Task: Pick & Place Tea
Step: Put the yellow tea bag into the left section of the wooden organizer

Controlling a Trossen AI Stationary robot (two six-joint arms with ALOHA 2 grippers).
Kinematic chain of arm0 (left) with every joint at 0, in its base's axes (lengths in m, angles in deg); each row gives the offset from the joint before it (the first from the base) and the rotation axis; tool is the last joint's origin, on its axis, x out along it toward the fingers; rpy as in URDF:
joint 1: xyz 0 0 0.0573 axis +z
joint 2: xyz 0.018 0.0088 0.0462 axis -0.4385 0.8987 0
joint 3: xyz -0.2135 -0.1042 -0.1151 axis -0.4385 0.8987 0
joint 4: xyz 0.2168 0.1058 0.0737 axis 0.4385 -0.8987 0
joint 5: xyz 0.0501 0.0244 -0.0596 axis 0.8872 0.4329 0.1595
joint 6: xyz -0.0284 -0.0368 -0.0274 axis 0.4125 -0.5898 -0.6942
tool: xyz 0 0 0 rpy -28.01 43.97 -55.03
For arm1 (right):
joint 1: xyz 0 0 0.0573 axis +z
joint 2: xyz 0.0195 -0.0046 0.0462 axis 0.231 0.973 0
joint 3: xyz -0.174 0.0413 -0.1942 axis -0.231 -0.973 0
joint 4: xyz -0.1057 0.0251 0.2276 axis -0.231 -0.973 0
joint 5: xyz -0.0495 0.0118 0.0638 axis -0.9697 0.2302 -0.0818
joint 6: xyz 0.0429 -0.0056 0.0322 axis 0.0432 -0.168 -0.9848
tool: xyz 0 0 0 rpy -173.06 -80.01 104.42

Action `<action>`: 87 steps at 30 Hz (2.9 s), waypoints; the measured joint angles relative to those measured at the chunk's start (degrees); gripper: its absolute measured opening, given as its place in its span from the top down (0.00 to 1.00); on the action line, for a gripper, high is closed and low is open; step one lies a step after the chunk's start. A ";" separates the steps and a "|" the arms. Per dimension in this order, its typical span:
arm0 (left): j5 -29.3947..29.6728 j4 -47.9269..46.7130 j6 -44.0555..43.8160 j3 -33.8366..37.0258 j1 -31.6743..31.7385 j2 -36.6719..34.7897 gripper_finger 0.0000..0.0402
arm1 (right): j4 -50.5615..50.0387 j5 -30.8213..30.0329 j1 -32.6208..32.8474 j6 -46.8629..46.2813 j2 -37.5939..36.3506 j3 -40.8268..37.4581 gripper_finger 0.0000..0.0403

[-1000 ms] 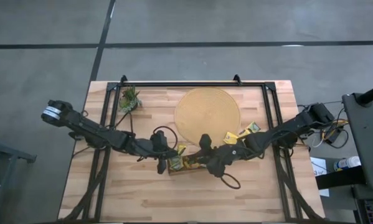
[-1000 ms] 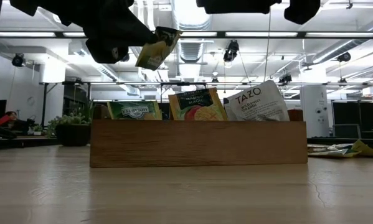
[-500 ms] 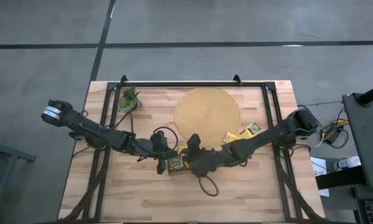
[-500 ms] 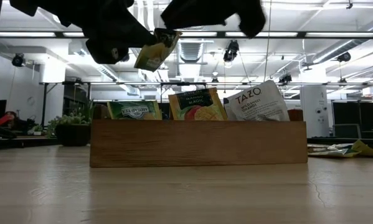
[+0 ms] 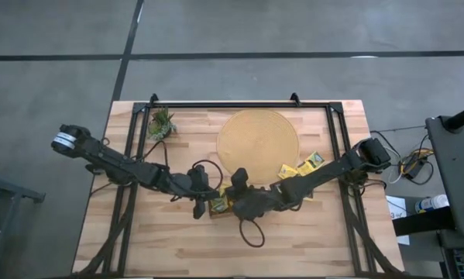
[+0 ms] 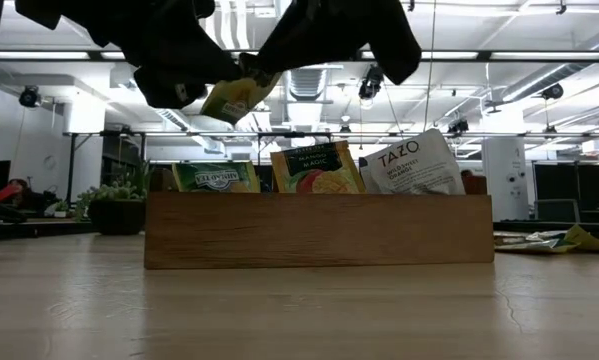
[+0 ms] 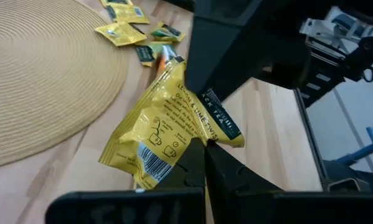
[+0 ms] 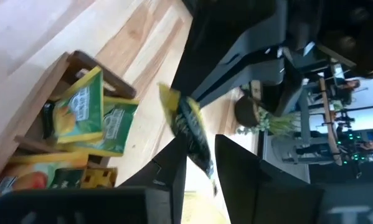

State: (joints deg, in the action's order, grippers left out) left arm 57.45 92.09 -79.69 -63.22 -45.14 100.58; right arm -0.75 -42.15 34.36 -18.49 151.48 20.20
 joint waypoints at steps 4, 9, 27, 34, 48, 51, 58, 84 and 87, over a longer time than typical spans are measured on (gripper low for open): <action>-0.62 0.02 0.02 0.00 0.00 0.00 1.00 | -1.32 0.13 -0.04 -0.26 0.00 -0.02 0.84; -0.73 -0.02 0.02 0.00 -0.04 0.00 1.00 | -1.45 0.15 -0.06 -0.49 0.00 -0.02 0.88; 1.93 0.02 6.51 0.00 -0.04 0.01 1.00 | -4.21 0.35 -0.06 -6.67 -0.12 0.85 0.98; 2.25 -0.41 6.95 0.00 0.01 0.02 1.00 | -7.30 0.41 -0.06 -9.62 -0.13 2.31 0.98; 2.52 -1.19 11.39 -0.24 -0.04 0.02 1.00 | -13.42 0.37 0.09 -14.42 -0.20 4.17 0.98; 2.52 -1.14 10.60 -0.31 -0.04 0.02 1.00 | -13.42 0.37 0.09 -14.60 -0.22 4.17 0.98; 2.35 -1.01 7.24 -0.53 -0.02 0.02 1.00 | -13.45 0.70 0.09 -15.42 -0.22 4.17 0.98; -0.93 1.47 6.47 -0.61 0.00 -0.04 1.00 | -7.25 5.55 -0.06 -14.96 -0.11 4.17 0.57; -0.94 1.67 6.47 -0.61 0.00 -0.04 1.00 | -6.07 6.28 -0.12 -14.99 -0.11 4.17 0.57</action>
State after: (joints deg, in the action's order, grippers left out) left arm 56.52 93.77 -73.22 -63.83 -45.14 100.53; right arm -6.82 -35.87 34.25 -33.49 151.37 24.37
